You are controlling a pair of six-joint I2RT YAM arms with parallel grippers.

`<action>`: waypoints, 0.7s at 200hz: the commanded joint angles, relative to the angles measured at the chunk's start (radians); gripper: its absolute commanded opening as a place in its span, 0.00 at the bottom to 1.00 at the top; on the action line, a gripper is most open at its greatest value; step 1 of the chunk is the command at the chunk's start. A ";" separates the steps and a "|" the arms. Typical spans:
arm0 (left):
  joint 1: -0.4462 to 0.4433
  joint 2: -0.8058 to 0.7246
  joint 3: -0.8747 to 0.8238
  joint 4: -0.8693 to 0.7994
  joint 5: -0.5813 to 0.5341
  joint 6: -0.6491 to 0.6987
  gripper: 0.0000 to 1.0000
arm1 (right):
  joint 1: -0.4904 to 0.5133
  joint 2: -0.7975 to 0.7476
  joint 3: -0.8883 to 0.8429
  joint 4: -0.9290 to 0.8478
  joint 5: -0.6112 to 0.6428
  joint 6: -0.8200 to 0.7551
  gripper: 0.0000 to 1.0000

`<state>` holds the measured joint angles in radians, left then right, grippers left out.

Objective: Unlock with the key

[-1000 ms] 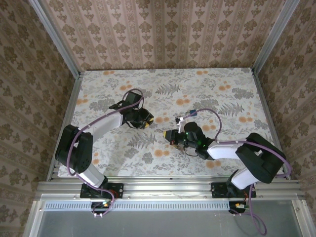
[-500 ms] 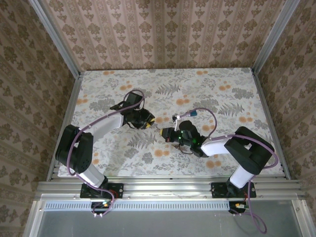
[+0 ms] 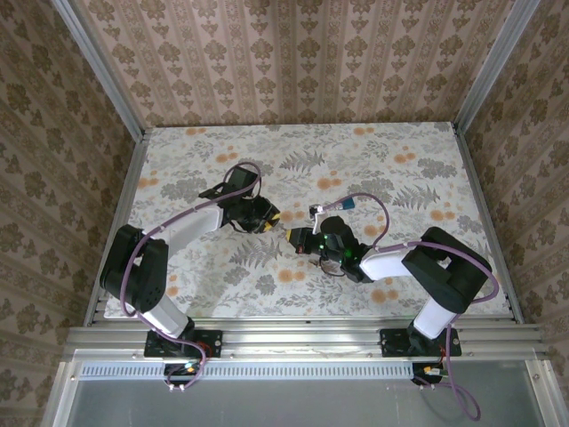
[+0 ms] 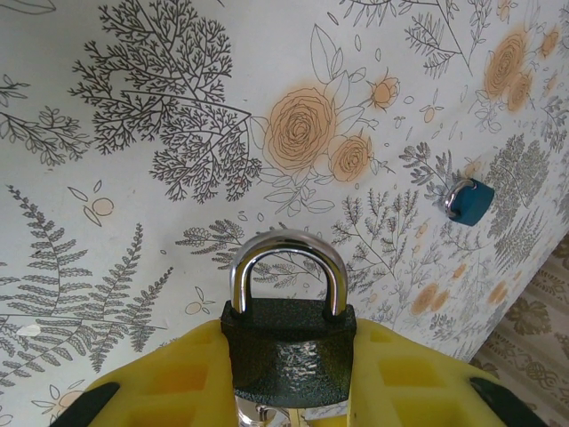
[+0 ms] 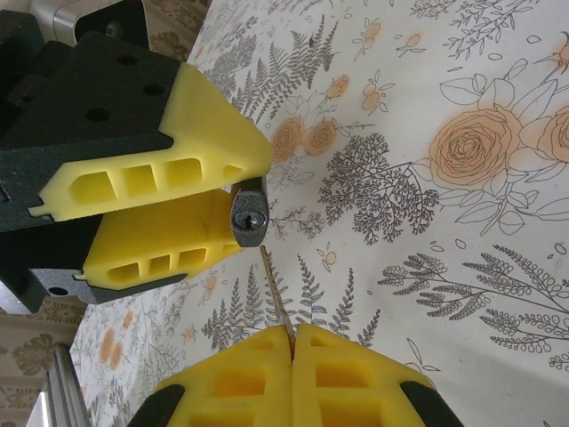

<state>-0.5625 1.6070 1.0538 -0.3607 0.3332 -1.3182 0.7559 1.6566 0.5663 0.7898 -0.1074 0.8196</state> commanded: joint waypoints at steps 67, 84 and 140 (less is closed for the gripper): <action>-0.010 0.023 0.124 -0.257 -0.072 -0.050 0.15 | 0.037 0.051 0.027 0.063 0.055 0.037 0.00; -0.010 0.027 0.123 -0.252 -0.070 -0.056 0.15 | 0.049 0.058 0.025 0.081 0.057 0.046 0.00; -0.011 0.033 0.110 -0.223 -0.056 -0.068 0.14 | 0.065 0.067 0.023 0.113 0.071 0.055 0.00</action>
<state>-0.5690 1.6306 1.1561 -0.5758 0.2806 -1.3487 0.8143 1.7084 0.5705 0.8455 -0.0803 0.8616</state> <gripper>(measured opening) 0.280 0.040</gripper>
